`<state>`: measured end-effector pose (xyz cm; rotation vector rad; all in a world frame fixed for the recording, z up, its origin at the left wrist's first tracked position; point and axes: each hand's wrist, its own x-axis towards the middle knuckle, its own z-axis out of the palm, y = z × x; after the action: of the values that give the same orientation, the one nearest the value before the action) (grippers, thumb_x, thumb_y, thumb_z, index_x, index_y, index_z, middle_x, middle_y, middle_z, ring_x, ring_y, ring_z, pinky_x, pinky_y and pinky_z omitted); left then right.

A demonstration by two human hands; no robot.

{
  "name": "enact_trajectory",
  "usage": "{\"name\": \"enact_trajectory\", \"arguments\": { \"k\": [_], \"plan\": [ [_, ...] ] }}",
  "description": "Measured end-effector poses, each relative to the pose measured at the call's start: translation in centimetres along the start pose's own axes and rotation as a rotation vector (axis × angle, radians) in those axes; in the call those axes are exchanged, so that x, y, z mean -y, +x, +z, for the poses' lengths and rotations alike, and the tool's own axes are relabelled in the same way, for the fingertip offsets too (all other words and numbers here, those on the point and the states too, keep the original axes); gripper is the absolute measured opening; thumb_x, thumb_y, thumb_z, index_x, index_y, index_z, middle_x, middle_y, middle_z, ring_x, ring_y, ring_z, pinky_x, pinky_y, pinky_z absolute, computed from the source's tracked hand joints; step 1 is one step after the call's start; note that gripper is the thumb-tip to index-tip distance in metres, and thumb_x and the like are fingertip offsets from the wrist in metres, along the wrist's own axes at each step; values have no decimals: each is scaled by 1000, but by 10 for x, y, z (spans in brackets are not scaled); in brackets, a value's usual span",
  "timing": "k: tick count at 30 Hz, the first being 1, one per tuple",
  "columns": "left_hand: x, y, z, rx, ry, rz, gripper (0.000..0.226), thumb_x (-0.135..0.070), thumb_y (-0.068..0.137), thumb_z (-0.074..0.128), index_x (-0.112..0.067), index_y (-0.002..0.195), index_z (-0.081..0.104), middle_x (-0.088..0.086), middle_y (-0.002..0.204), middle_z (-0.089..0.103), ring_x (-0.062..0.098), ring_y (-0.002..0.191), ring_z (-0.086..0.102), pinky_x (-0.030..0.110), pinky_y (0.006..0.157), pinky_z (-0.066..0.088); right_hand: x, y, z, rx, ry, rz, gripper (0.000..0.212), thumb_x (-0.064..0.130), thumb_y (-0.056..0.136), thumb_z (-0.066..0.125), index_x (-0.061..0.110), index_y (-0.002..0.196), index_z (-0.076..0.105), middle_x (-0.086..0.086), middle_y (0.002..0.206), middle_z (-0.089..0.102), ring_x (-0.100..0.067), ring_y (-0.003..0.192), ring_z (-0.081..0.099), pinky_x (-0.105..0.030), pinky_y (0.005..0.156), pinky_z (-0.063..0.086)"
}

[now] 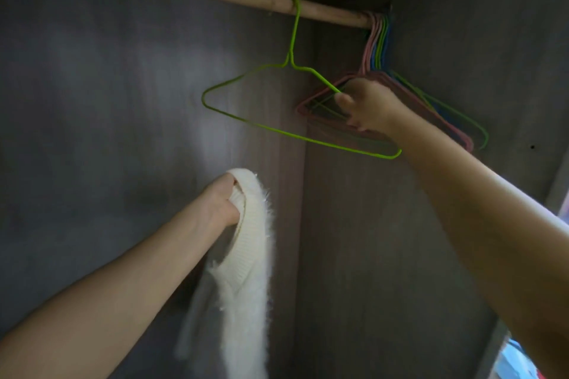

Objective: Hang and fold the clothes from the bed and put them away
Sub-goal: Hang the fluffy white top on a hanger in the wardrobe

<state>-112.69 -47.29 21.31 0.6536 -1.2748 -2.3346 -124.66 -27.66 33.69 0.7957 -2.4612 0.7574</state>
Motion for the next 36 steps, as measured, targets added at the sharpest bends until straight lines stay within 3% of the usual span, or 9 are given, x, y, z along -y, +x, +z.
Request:
{"name": "enact_trajectory", "arguments": {
  "k": [5,9,12,16,19,23,26,31,36],
  "plan": [
    [-10,5,-9,-18,-10,1,42,-2,98,38,-1,59,56,9,38,56,16,27,52,29,28,41,11,6,19,-288,150,-78,25,17,97,47,12,100,71,-4,90,66,-19,81,53,-26,68,34],
    [-1,6,-9,-20,95,-2,31,-3,98,43,-2,69,54,8,39,57,16,29,54,41,68,51,5,-22,25,-381,331,-86,22,17,98,47,10,92,67,7,71,52,-14,74,47,-20,61,27],
    [12,1,-7,52,239,-35,36,0,98,41,-1,66,57,8,40,57,16,32,55,30,41,51,-26,-81,56,-385,421,-77,17,12,98,47,10,90,62,2,67,54,-5,62,49,-22,61,33],
    [49,-14,4,181,387,-129,43,3,99,24,-1,65,50,7,36,54,14,30,53,26,57,54,-55,-161,93,-69,1072,166,10,9,97,51,16,93,57,-2,69,51,-5,54,51,-24,55,51],
    [78,-24,9,207,476,-186,42,5,99,20,-1,65,44,7,34,51,12,26,50,29,70,53,-59,-185,86,154,1322,230,30,41,87,55,19,105,65,6,56,34,-7,42,29,-15,37,27],
    [127,-38,18,215,619,-160,39,0,102,29,-3,68,48,8,46,57,11,31,53,33,70,53,-71,-212,65,159,1311,284,31,35,99,46,16,103,71,11,53,18,-5,42,16,-12,37,17],
    [157,-51,35,241,862,-63,32,8,94,36,-4,69,52,9,60,56,21,56,57,32,62,48,-89,-239,54,83,1268,289,30,23,103,40,15,100,69,10,54,20,-5,42,16,-12,39,16],
    [183,-89,62,606,1391,74,24,11,78,44,-10,84,57,5,72,51,15,59,48,15,41,34,-110,-282,30,-16,1241,318,30,22,103,39,17,97,68,8,55,17,-5,42,15,-13,41,13],
    [204,-115,76,658,1948,272,22,-7,79,50,-1,92,67,8,75,57,23,66,53,23,50,36,-114,-307,4,-118,1261,277,32,22,104,38,19,94,69,9,53,17,-4,41,15,-12,39,16]
  ]
}}
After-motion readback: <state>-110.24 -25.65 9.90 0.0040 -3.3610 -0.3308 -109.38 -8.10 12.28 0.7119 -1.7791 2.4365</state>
